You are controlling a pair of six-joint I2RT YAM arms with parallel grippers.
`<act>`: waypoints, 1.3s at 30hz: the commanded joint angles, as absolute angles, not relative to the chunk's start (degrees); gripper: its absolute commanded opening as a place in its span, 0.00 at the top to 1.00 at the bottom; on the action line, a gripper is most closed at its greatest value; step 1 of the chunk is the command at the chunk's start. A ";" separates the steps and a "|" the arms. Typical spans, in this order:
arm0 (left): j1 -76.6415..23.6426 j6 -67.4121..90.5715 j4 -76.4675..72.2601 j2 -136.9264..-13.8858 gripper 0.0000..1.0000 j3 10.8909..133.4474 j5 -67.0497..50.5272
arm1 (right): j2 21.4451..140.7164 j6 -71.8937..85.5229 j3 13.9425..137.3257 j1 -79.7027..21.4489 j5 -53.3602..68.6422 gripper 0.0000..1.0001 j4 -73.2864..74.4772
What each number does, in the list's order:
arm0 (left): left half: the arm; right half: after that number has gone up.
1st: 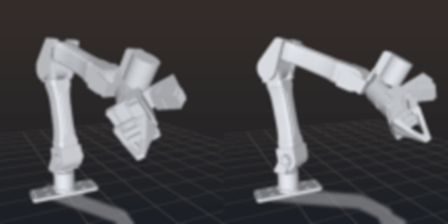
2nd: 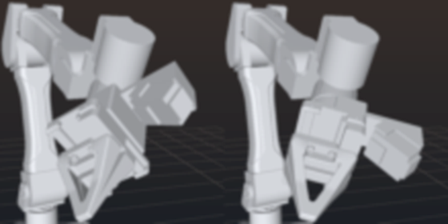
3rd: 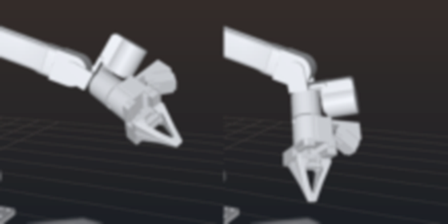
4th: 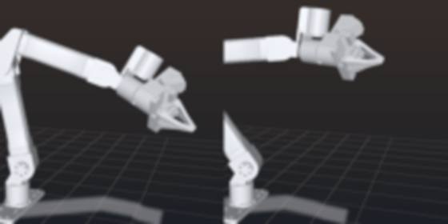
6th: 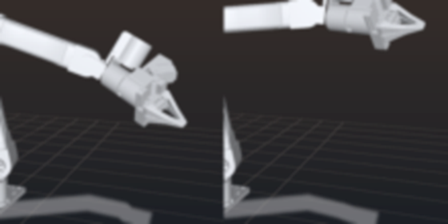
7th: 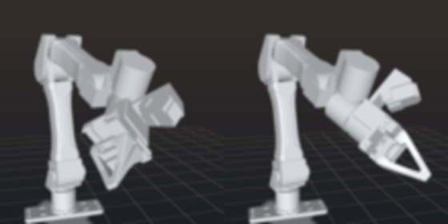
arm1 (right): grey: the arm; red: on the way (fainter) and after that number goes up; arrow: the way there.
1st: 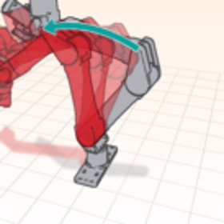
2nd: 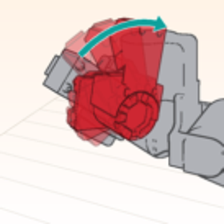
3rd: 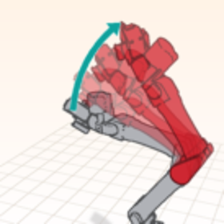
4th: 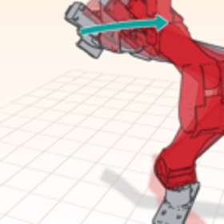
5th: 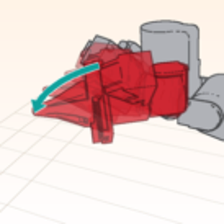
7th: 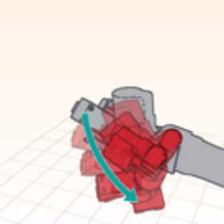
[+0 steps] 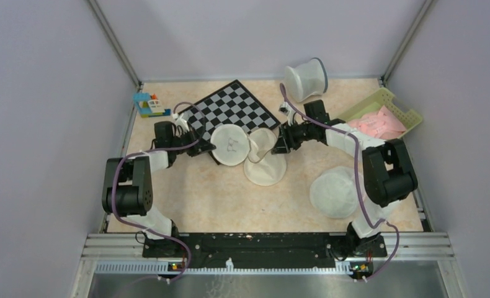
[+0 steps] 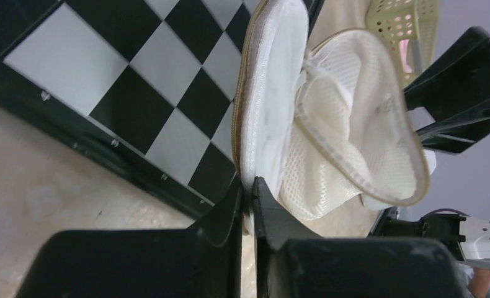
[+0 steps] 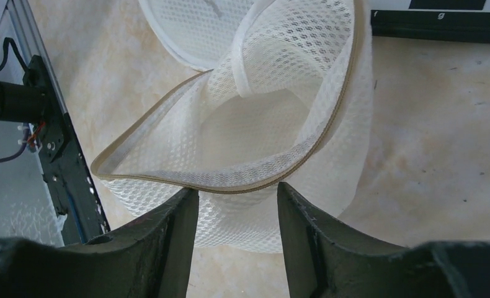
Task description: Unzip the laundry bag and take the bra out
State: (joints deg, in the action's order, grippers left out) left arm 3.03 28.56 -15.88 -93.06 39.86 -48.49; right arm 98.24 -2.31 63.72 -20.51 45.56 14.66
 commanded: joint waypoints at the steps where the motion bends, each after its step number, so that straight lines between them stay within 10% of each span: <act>1: 1.98 27.40 -17.00 -88.36 0.97 44.18 -49.85 | 100.38 -4.43 64.46 -22.51 46.67 0.52 12.62; 39: -34.86 -24.15 0.53 -75.40 1.00 54.55 -12.06 | 94.18 -0.51 63.44 -11.90 53.42 0.50 17.38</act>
State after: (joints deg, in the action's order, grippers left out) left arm -29.17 -16.49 4.08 -76.75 55.18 -18.41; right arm 94.80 -0.80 63.00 -14.13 53.30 14.79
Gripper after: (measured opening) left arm 0.016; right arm 0.501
